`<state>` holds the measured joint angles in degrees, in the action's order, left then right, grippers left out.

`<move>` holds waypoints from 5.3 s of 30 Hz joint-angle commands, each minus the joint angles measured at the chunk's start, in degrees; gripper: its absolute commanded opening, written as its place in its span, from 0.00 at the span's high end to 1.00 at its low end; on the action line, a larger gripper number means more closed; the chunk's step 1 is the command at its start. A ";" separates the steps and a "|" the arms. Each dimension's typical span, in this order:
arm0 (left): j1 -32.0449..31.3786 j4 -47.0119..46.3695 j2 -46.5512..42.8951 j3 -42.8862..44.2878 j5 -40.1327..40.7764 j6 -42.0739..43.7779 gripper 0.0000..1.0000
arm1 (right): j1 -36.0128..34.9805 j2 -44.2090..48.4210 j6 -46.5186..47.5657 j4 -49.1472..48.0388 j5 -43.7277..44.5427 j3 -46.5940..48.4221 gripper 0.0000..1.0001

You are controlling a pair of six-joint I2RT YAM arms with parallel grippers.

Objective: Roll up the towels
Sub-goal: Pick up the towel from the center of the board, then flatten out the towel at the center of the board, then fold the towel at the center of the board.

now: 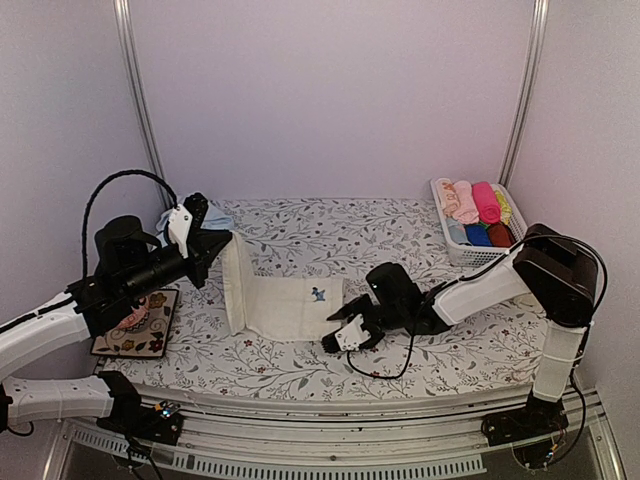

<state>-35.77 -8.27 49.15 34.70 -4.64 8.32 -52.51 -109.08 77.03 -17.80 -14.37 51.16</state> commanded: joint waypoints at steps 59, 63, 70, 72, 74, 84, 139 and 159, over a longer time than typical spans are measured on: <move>6.98 -0.40 -8.01 -0.41 -17.31 3.79 1.00 | 18.67 42.40 -60.90 39.86 19.21 15.92 0.98; 7.03 0.59 -5.08 -1.01 -13.31 1.04 1.00 | 18.80 35.56 -65.37 39.45 22.08 16.06 0.98; 7.18 3.10 22.26 8.01 -3.73 -1.71 1.00 | 23.86 13.23 -69.40 38.93 25.50 25.75 0.99; 7.35 2.34 29.78 11.42 -0.27 -2.55 1.00 | 25.56 7.17 -69.43 38.90 26.44 29.47 0.98; 7.84 0.70 36.45 15.29 2.16 -3.25 1.00 | 26.99 0.70 -69.11 39.65 27.07 33.70 0.99; 9.02 8.35 61.38 36.78 10.25 -2.92 1.00 | 30.88 -13.14 -68.61 40.40 28.43 43.12 0.98; 12.41 9.13 59.34 37.21 -1.59 14.28 1.00 | 33.47 -6.49 -67.11 38.38 20.42 35.43 0.98; 10.06 10.47 50.75 26.68 -4.51 13.05 1.00 | 33.46 2.42 -69.97 40.37 17.42 24.68 0.98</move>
<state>-24.80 1.87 102.41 62.78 -8.29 22.39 -19.33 -109.62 8.43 22.04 3.70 78.13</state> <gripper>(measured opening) 0.008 0.026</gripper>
